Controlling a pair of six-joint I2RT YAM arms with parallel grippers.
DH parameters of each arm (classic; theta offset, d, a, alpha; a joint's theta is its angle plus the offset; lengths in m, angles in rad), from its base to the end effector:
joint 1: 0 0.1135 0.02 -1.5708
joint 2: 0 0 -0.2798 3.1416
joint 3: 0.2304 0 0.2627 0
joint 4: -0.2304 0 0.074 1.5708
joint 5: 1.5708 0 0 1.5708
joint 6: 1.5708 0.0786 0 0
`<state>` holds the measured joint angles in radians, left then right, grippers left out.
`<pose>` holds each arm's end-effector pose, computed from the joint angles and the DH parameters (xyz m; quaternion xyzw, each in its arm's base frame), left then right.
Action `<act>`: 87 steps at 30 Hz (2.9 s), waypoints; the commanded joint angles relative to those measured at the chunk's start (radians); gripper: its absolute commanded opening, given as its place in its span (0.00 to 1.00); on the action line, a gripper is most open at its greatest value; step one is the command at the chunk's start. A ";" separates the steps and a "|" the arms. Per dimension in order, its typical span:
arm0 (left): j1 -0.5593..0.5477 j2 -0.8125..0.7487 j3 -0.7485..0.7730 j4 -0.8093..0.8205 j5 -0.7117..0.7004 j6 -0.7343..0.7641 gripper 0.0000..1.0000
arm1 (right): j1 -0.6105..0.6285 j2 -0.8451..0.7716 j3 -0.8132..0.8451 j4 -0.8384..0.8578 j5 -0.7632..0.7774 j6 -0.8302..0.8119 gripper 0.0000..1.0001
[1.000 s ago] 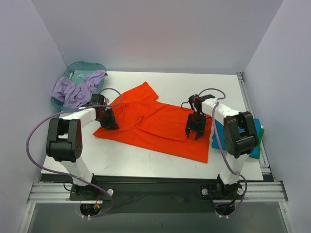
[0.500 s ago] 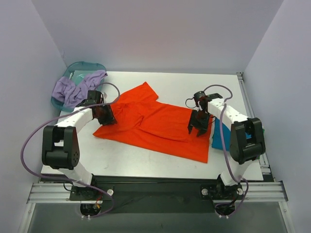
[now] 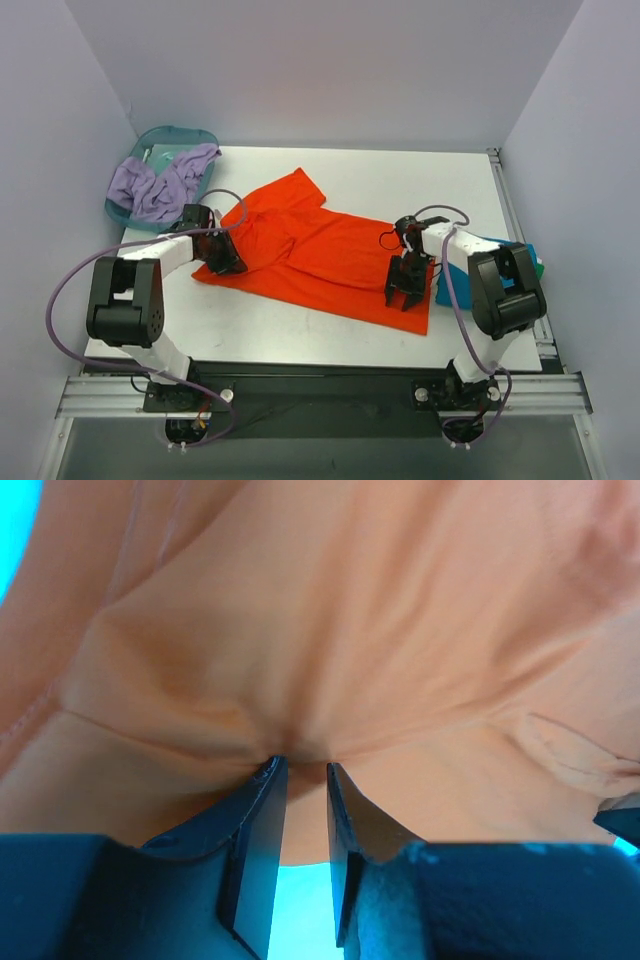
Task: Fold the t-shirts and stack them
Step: Fold the flattened tshirt in 1/3 of the way
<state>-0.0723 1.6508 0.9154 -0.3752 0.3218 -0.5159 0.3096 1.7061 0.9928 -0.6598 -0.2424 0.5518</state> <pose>0.3356 -0.0492 0.1322 -0.1758 0.9456 -0.2146 0.1702 0.2990 0.1154 0.1214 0.1075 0.9820 0.1502 0.0388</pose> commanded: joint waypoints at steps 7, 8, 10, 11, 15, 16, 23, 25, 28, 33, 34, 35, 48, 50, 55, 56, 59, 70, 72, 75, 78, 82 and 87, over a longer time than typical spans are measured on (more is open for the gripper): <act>0.066 -0.089 -0.160 0.050 0.003 -0.107 0.32 | 0.045 0.040 -0.081 0.002 -0.003 0.040 0.41; 0.068 -0.124 -0.177 0.050 0.003 -0.124 0.32 | 0.048 0.035 -0.101 0.002 -0.005 0.051 0.42; 0.095 -0.179 -0.226 0.041 0.003 -0.139 0.30 | 0.051 0.015 -0.126 0.002 -0.005 0.062 0.41; 0.097 -0.198 -0.245 0.027 -0.001 -0.154 0.30 | 0.055 0.009 -0.149 0.000 -0.008 0.069 0.41; 0.109 -0.302 -0.317 -0.005 -0.013 -0.197 0.30 | 0.065 -0.028 -0.198 0.000 -0.020 0.095 0.42; 0.114 -0.325 -0.331 -0.013 -0.024 -0.203 0.30 | 0.068 -0.040 -0.207 -0.001 -0.021 0.097 0.42; 0.124 -0.445 -0.375 -0.116 -0.010 -0.220 0.30 | 0.086 -0.077 -0.255 -0.001 -0.021 0.114 0.42; 0.123 -0.456 -0.375 -0.114 0.002 -0.217 0.30 | 0.094 -0.091 -0.249 -0.003 -0.020 0.111 0.42; 0.121 -0.459 -0.320 -0.142 -0.012 -0.193 0.29 | 0.095 -0.117 -0.230 -0.015 -0.021 0.109 0.42; 0.092 -0.428 -0.208 -0.136 -0.035 -0.147 0.29 | 0.098 -0.160 -0.146 -0.050 -0.011 0.097 0.43; 0.082 -0.409 -0.169 -0.130 -0.044 -0.138 0.29 | 0.098 -0.161 -0.132 -0.064 -0.009 0.094 0.43; 0.045 -0.398 -0.153 -0.110 -0.046 -0.136 0.29 | 0.097 -0.161 -0.100 -0.070 -0.006 0.089 0.43; -0.124 -0.056 -0.001 0.084 -0.056 -0.131 0.29 | 0.097 0.010 0.041 -0.074 0.060 0.008 0.43; -0.118 -0.019 -0.009 0.107 -0.063 -0.125 0.28 | 0.097 0.032 0.046 -0.070 0.061 0.000 0.43; -0.104 -0.002 -0.085 0.142 -0.061 -0.128 0.22 | 0.100 0.085 0.037 -0.049 0.060 -0.007 0.43; -0.103 -0.008 -0.102 0.148 -0.066 -0.128 0.22 | 0.102 0.098 0.029 -0.047 0.060 -0.010 0.43; -0.083 -0.037 -0.165 0.154 -0.076 -0.138 0.22 | 0.108 0.107 0.014 -0.035 0.052 -0.012 0.43; -0.041 -0.252 -0.325 0.067 -0.122 -0.197 0.23 | 0.157 0.101 -0.013 -0.018 0.031 0.016 0.43; -0.041 -0.296 -0.332 0.052 -0.124 -0.194 0.23 | 0.166 0.086 -0.019 -0.020 0.028 0.020 0.43; -0.043 -0.357 -0.303 0.012 -0.142 -0.185 0.24 | 0.171 0.052 -0.017 -0.023 0.022 0.022 0.43; -0.044 -0.410 -0.245 -0.027 -0.159 -0.177 0.27 | 0.171 0.009 0.010 -0.047 0.023 0.019 0.43; -0.049 -0.439 -0.170 -0.053 -0.194 -0.161 0.28 | 0.160 -0.039 0.081 -0.090 0.051 0.004 0.43; -0.052 -0.376 -0.050 -0.067 -0.221 -0.093 0.28 | 0.103 -0.071 0.187 -0.118 0.081 -0.039 0.44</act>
<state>-0.1226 1.2495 0.7780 -0.4290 0.1345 -0.6678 0.4522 1.6897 1.1141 -0.7158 -0.2077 0.5434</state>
